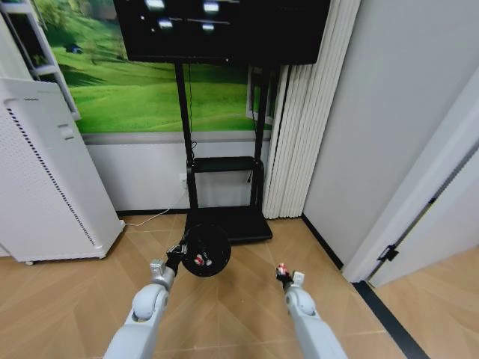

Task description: Pick up the trash bin and place the garbage on the floor into it.

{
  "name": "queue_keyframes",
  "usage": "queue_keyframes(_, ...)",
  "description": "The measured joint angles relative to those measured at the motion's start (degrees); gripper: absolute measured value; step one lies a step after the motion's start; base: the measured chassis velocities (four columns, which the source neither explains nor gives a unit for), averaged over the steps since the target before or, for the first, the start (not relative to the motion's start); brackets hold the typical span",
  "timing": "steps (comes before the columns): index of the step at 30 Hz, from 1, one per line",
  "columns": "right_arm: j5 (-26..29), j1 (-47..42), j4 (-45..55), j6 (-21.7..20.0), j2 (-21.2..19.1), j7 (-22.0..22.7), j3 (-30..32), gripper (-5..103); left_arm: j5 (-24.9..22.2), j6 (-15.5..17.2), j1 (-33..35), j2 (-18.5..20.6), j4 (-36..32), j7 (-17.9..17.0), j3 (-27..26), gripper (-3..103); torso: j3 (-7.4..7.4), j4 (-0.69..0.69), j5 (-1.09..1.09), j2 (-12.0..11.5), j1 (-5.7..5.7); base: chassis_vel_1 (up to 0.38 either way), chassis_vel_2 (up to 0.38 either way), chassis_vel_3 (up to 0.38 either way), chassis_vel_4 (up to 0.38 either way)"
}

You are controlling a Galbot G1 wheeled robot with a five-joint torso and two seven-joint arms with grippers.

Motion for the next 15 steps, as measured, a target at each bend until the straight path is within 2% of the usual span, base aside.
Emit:
queue_keyframes(1,0.0,0.0,0.0,0.0,0.0,0.0,0.0,45,0.0,0.0,0.0,0.0,0.0,0.0,0.0,7,0.00,0.00,0.00,0.0,0.00,0.000,0.000,0.000,0.000)
queue_keyframes(4,2.0,-2.1,12.3,-3.5,-0.1,-0.2,0.7,45,0.1,-0.1,-0.4,-0.3,0.7,0.0,0.7,7,-0.01,0.01,-0.01,0.0,0.00,0.000,0.000,0.000,0.000)
queue_keyframes(5,2.0,-2.1,12.3,-3.5,-0.1,-0.2,0.7,45,0.1,-0.1,-0.4,-0.3,0.7,0.0,0.7,7,-0.01,0.01,-0.01,0.0,0.00,0.000,0.000,0.000,0.000)
queue_keyframes(9,3.0,-5.1,23.2,-6.1,0.1,0.4,-3.3,45,0.2,-0.1,-1.5,-1.3,2.1,-0.3,3.6,7,-0.01,0.02,0.00,0.0,0.00,0.000,0.000,0.000,0.000)
queue_keyframes(11,3.0,-5.7,24.4,-6.4,0.2,0.3,-4.3,45,0.2,-0.1,-1.7,-1.4,2.4,-0.4,4.1,7,-0.01,0.02,-0.01,0.0,0.00,0.000,0.000,0.000,0.000)
queue_keyframes(12,2.9,-7.1,27.3,-7.9,0.6,-1.0,-7.1,45,0.3,-0.1,-2.5,-2.0,3.1,-0.5,5.7,7,-0.01,0.01,0.00,0.0,0.00,0.000,0.000,0.000,0.000)
queue_keyframes(15,2.8,-7.3,27.8,-8.2,0.6,-1.3,-7.9,45,0.4,-0.1,-2.8,-2.1,3.3,-0.6,6.2,7,-0.01,0.00,0.00,0.0,0.00,0.000,0.000,0.000,0.000)
